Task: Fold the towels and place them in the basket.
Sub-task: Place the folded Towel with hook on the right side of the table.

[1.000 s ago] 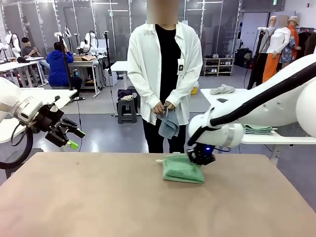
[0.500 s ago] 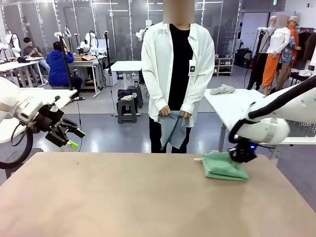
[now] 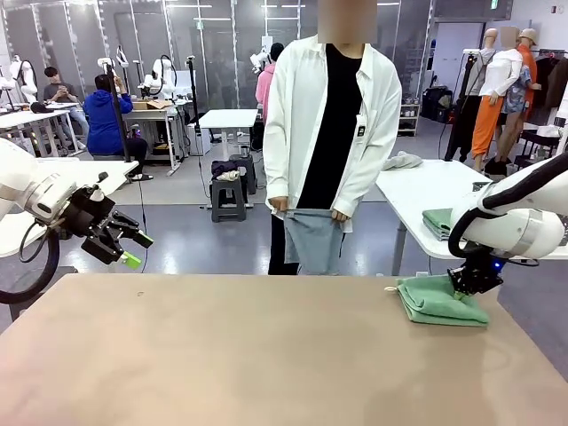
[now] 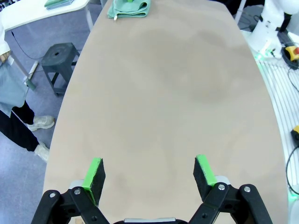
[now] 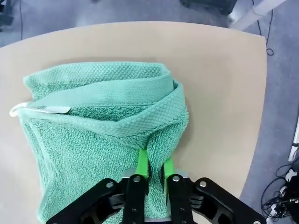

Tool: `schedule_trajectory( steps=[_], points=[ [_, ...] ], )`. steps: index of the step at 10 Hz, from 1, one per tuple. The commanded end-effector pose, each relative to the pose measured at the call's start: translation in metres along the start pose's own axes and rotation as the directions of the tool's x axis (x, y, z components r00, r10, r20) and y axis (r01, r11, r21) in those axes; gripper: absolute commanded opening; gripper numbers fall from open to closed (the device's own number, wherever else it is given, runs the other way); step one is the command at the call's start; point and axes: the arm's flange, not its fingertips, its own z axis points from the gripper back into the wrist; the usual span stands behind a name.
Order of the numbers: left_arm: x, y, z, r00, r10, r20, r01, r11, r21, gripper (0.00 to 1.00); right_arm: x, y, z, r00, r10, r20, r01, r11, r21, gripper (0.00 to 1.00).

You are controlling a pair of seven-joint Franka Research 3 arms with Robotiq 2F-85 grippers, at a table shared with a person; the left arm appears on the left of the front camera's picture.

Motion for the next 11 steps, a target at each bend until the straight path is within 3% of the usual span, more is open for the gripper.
schedule_trajectory(
  steps=[1, 5, 7, 8, 11],
  points=[
    [0.001, 0.000, 0.001, 1.000, -0.001, 0.001, 0.001, 1.000, 0.001, 0.96, 0.004, -0.004, -0.016, 1.000, 0.010, 0.008, -0.010, 1.000, 0.007, 0.35],
    [0.001, 0.000, 0.001, 1.000, -0.001, 0.001, 0.001, 1.000, 0.001, 0.96, -0.006, -0.018, 0.020, 0.998, -0.016, 0.054, 0.017, 1.000, -0.012, 0.75],
    [0.001, 0.000, 0.001, 1.000, -0.001, 0.001, 0.001, 1.000, 0.001, 0.96, -0.027, -0.022, 0.081, 0.992, -0.028, 0.122, 0.028, 1.000, -0.005, 0.94],
    [0.001, 0.000, 0.001, 1.000, -0.001, 0.001, 0.001, 1.000, 0.001, 0.96, -0.042, -0.023, 0.119, 0.986, -0.050, 0.158, 0.049, 0.999, 0.012, 1.00],
    [0.001, 0.000, 0.001, 1.000, -0.001, 0.001, 0.001, 1.000, 0.001, 0.96, -0.114, -0.009, 0.249, 0.961, -0.147, 0.236, 0.114, 0.983, 0.147, 1.00]
  ],
)
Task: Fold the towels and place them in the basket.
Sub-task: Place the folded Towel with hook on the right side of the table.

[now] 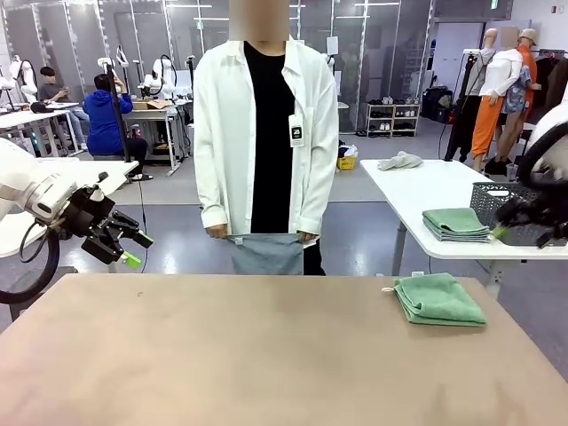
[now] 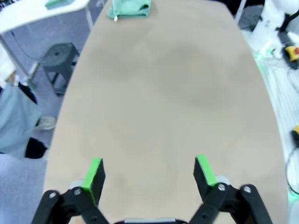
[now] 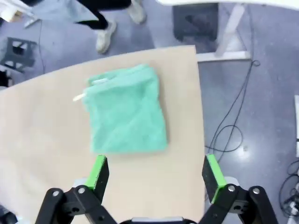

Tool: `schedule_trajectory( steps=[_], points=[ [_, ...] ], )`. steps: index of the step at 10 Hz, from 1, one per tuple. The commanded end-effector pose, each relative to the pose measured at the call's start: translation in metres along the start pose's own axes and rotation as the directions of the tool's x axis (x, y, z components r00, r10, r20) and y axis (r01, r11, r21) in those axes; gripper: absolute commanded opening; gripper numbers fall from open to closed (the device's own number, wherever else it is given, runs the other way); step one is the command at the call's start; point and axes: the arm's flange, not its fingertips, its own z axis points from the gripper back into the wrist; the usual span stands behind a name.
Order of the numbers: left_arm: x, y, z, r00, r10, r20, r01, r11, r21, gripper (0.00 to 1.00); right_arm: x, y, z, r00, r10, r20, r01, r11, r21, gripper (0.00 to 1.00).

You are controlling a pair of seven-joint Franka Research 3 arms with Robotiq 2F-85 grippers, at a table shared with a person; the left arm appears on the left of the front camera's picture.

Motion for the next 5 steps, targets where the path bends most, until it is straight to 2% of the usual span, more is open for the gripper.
schedule_trajectory(
  steps=[1, 3, 5],
  points=[
    [0.001, 0.000, 0.001, 1.000, -0.001, 0.001, 0.001, 1.000, 0.000, 0.96, -0.045, 0.010, 0.068, 1.000, -0.010, 0.025, 0.008, 0.996, 0.093, 1.00],
    [0.001, 0.000, 0.001, 1.000, -0.001, 0.001, 0.001, 1.000, 0.000, 0.96, -0.074, 0.023, 0.110, 0.999, 0.008, 0.052, -0.013, 0.995, 0.098, 1.00],
    [0.001, 0.000, 0.001, 1.000, -0.001, 0.001, 0.001, 1.000, 0.000, 0.96, -0.090, 0.032, 0.124, 0.996, 0.082, 0.019, -0.084, 0.986, 0.142, 1.00]
  ],
)
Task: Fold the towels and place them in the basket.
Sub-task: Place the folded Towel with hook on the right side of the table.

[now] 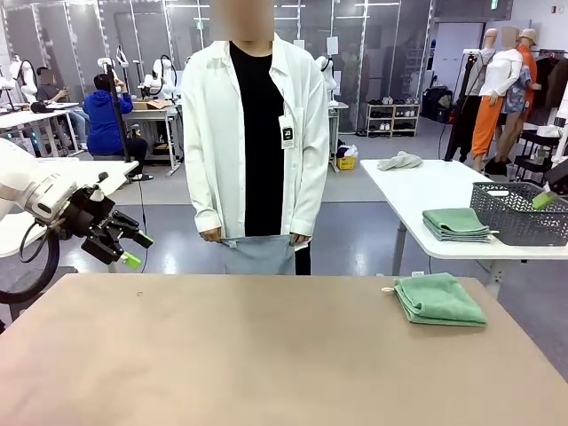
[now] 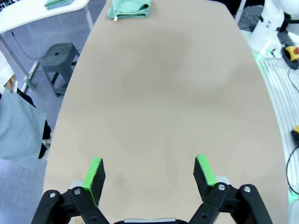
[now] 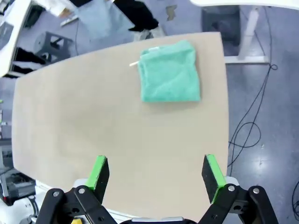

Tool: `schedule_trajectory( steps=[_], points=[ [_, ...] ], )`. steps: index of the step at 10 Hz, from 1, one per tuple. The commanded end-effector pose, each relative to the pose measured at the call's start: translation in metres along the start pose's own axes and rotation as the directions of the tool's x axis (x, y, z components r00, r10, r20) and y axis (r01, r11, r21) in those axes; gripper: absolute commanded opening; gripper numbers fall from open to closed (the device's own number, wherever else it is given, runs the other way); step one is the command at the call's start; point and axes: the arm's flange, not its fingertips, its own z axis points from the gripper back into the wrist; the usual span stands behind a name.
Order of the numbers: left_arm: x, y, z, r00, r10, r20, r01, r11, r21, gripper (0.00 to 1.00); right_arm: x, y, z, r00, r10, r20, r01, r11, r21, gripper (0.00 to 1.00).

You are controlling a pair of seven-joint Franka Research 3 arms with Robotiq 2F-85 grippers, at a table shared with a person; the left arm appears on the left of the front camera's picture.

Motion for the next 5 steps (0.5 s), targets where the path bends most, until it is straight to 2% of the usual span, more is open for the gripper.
schedule_trajectory(
  steps=[1, 2, 3, 4, 5],
  points=[
    [0.001, 0.000, 0.001, 1.000, -0.001, 0.001, 0.001, 1.000, 0.001, 0.96, -0.007, 0.002, -0.010, 0.997, 0.060, -0.038, -0.059, 0.998, 0.026, 1.00],
    [0.001, 0.000, 0.001, 1.000, -0.001, 0.001, 0.001, 1.000, 0.001, 0.96, -0.008, 0.004, -0.012, 0.996, 0.080, -0.043, -0.078, 0.996, 0.032, 1.00],
    [0.001, 0.000, 0.001, 1.000, -0.001, 0.001, 0.001, 1.000, 0.001, 0.96, -0.008, 0.008, -0.019, 0.997, 0.074, -0.027, -0.075, 0.997, -0.028, 1.00],
    [0.001, 0.000, 0.001, 1.000, -0.001, 0.001, 0.001, 1.000, 0.001, 0.96, -0.007, 0.011, -0.007, 0.999, 0.038, -0.031, -0.037, 0.999, 0.023, 1.00],
    [0.001, 0.000, 0.001, 1.000, -0.001, 0.001, 0.001, 1.000, 0.001, 0.96, -0.007, 0.011, -0.007, 0.999, 0.038, -0.031, -0.037, 0.999, 0.023, 1.00]
  ],
)
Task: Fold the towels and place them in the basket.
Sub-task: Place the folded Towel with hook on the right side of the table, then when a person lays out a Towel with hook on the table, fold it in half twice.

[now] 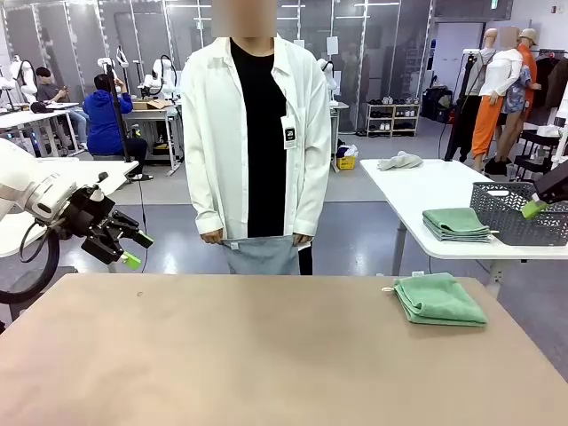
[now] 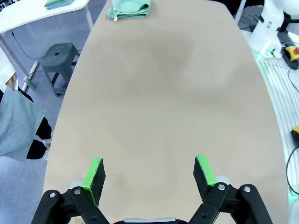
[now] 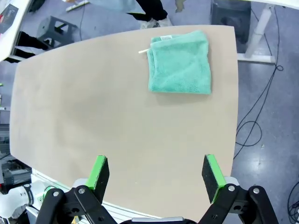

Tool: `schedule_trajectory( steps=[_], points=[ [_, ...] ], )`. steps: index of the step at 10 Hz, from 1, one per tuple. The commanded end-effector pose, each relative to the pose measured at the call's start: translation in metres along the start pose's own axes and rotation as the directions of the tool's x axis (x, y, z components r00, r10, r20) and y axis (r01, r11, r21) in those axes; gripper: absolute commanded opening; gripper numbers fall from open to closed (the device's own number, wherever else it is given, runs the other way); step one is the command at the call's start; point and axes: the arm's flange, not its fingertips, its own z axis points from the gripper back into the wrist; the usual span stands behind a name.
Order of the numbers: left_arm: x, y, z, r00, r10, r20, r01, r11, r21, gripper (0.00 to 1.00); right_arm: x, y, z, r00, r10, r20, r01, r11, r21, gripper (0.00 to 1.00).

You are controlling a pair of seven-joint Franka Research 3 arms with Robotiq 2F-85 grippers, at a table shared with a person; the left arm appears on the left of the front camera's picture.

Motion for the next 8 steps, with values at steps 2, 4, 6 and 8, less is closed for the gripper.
schedule_trajectory(
  steps=[2, 4, 6, 8],
  points=[
    [0.0009, -0.0001, 0.0008, 1.000, -0.001, 0.001, 0.001, 1.000, 0.001, 0.96, -0.0003, -0.0002, 0.0037, 1.000, -0.012, 0.007, 0.012, 1.000, 0.011, 1.00],
    [0.0009, -0.0001, 0.0008, 1.000, -0.001, 0.001, 0.001, 1.000, 0.001, 0.96, -0.0003, -0.0002, 0.0037, 1.000, -0.012, 0.007, 0.012, 1.000, 0.011, 1.00],
    [0.0009, -0.0001, 0.0008, 1.000, -0.001, 0.001, 0.001, 1.000, 0.001, 0.96, -0.0003, -0.0002, 0.0037, 1.000, -0.012, 0.007, 0.012, 1.000, 0.011, 1.00],
    [0.0009, -0.0001, 0.0008, 1.000, -0.001, 0.001, 0.001, 1.000, 0.001, 0.96, -0.0003, -0.0002, 0.0037, 1.000, -0.012, 0.007, 0.012, 1.000, 0.011, 1.00]
  ],
)
